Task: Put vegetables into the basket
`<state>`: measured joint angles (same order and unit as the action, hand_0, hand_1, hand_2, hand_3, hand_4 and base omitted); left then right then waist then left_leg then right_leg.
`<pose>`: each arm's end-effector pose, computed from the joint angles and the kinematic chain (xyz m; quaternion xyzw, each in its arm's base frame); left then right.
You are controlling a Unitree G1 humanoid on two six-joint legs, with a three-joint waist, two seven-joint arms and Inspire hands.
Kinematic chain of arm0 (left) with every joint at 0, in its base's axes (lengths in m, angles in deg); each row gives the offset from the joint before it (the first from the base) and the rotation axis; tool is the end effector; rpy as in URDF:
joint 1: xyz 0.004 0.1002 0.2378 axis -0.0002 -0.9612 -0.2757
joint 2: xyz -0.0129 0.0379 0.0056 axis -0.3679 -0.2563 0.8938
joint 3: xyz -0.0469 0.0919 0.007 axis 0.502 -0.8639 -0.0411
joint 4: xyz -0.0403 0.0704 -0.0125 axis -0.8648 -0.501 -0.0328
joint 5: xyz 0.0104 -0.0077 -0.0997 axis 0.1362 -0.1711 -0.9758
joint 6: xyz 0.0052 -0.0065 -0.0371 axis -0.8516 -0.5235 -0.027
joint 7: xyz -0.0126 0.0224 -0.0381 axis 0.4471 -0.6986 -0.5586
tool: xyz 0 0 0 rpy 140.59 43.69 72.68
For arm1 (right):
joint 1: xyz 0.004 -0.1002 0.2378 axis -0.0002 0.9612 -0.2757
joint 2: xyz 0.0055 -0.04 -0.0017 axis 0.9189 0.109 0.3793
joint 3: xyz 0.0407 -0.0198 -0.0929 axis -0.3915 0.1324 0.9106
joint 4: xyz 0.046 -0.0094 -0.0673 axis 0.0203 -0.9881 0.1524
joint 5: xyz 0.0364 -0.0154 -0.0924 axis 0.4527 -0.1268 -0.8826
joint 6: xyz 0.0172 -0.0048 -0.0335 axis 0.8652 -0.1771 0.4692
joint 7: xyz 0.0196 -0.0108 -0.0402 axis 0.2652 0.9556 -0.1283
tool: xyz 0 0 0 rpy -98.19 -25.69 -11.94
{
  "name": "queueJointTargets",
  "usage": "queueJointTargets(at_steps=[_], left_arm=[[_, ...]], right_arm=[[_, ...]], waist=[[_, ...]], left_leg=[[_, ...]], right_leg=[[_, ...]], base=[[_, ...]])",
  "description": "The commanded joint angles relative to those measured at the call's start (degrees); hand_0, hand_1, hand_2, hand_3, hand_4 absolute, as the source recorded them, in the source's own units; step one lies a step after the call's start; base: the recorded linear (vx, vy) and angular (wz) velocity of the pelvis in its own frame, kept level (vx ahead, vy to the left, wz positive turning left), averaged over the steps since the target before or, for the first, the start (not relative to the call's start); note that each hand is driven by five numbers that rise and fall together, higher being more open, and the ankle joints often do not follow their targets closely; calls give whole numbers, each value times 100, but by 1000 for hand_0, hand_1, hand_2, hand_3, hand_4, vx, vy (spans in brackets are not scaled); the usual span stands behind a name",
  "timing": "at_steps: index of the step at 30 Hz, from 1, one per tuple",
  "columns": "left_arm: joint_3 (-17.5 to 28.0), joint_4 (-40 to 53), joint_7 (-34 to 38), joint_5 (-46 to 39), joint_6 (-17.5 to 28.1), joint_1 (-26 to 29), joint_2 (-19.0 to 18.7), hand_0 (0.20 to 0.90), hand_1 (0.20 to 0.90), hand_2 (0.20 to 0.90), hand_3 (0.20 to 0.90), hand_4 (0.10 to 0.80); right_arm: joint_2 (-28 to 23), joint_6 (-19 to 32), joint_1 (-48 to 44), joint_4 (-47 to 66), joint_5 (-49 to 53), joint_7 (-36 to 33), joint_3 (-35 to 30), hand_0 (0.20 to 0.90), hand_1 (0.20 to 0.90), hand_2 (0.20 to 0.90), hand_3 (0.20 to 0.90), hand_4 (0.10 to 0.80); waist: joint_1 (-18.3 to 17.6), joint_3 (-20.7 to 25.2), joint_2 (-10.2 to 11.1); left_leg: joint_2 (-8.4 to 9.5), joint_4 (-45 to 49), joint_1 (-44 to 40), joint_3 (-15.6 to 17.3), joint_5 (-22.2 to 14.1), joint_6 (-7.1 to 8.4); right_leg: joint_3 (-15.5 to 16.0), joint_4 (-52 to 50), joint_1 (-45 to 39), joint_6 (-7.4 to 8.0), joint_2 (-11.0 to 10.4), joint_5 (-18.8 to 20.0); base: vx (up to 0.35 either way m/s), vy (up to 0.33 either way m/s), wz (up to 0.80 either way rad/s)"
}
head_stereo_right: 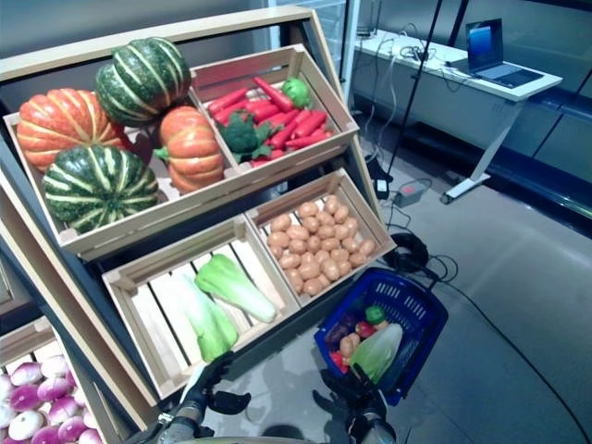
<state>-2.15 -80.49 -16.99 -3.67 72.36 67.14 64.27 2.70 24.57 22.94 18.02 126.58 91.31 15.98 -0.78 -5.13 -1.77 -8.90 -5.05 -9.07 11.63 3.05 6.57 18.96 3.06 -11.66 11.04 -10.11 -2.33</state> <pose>0.0861 0.1604 -0.1112 0.1632 0.3438 -0.0392 0.9239 0.0891 -0.1772 -0.1153 0.2367 0.3960 -0.1897 0.8667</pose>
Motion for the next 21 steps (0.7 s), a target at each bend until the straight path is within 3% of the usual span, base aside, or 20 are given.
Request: queueJointTargets(at_steps=[1,3,10,17,21], left_arm=[[-142,-17,189,42,689,845,-2,900,900,900,900,800],[-109,89,335,-60,902,868,-21,900,900,900,900,800],[485,1910,1323,-169,1550,1099,-463,900,900,900,900,800],[1123,2548,1922,-368,1382,1206,-537,900,900,900,900,800],[1254,2514,2444,-569,1264,1660,-481,900,900,900,900,800]], right_arm=[[169,445,-625,13,-318,-169,62,900,900,900,900,800],[170,443,-620,52,-343,-217,97,900,900,900,900,800],[-17,167,-451,608,-406,-585,74,900,900,900,900,800],[-94,199,-254,978,-664,-768,2,900,900,900,900,800],[-284,319,-509,1135,-590,-810,32,900,900,900,900,800]], waist=[[30,-218,88],[30,-233,86],[79,-396,71],[70,-529,51],[46,-847,-9]], left_leg=[[1,5,-86,21,-181,-96],[5,5,-83,9,-182,-91],[10,5,-26,-33,-166,-82],[1,5,96,-71,-104,-57],[-11,44,404,-141,30,-40]], right_leg=[[-272,194,88,-398,-52,495],[-279,194,89,-400,-49,492],[-245,194,116,-440,-45,500],[-224,71,291,-464,-68,487],[-313,-318,765,-508,-125,367]], base=[[0,0,0],[0,0,0],[22,6,0],[69,45,2],[-65,108,-7]])
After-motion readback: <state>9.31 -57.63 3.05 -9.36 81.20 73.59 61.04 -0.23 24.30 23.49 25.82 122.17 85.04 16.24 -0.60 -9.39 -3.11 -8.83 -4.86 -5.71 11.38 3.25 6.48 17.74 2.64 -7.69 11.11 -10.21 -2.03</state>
